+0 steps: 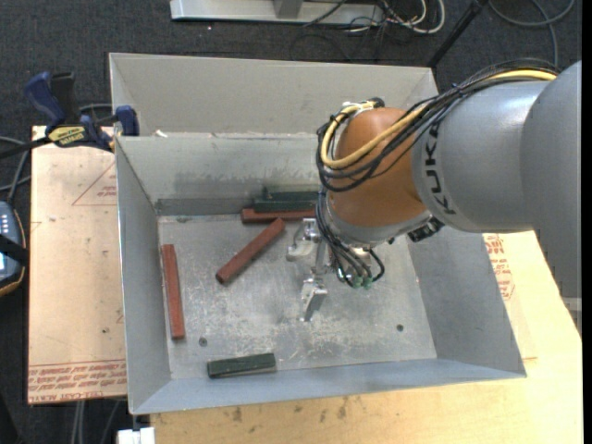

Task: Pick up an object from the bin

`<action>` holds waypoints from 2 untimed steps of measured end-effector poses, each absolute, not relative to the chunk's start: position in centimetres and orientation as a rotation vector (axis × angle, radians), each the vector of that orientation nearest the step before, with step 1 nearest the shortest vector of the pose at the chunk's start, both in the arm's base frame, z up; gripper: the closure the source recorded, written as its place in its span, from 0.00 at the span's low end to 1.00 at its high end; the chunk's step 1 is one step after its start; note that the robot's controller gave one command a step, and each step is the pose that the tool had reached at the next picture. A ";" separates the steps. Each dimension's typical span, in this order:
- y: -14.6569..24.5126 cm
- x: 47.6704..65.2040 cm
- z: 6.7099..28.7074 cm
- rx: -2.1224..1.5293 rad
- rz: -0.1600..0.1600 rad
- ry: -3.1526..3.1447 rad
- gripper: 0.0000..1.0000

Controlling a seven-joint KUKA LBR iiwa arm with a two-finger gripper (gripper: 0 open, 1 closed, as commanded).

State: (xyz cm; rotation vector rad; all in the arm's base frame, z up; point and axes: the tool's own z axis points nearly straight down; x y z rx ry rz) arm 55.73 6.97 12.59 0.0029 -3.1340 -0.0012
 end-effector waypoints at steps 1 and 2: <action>7.0 55.9 13.0 0.001 -0.002 -3.141 0.00; 9.7 58.5 11.2 -0.016 -0.002 -3.147 0.00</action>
Offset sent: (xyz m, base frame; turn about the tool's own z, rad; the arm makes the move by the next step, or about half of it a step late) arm 0.0391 0.0437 -0.0257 0.0164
